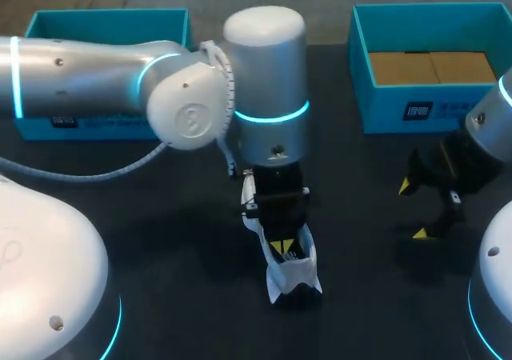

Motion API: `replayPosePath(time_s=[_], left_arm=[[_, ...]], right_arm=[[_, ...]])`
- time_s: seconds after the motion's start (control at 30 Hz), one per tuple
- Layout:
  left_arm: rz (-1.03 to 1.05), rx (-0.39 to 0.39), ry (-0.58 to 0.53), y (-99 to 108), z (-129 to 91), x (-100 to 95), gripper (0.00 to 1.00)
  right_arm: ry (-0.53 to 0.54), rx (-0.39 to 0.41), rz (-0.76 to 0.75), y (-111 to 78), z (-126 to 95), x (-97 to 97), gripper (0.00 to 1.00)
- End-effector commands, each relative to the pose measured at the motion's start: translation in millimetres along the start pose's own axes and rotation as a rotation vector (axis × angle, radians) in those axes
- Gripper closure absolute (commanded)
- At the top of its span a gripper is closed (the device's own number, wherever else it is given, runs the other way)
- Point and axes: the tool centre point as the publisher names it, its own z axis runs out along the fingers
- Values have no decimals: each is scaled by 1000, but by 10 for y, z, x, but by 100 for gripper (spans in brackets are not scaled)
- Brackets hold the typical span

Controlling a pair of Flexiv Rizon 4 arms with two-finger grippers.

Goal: Take the shoe out of the shoebox, open the shoe tongue, remove and reinsert the insole, then place the shoe into the shoebox

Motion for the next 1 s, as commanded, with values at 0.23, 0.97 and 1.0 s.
replayPosePath(time_s=[0.23,0.97,1.0], left_arm=[[32,25,152,91,219,-90,100],[44,82,216,123,739,-36,100],[39,79,214,135,765,-42,100]], right_arm=[[-3,3,0,2,1,16,0],[-3,3,0,2,1,16,0],[-3,3,0,2,1,16,0]])
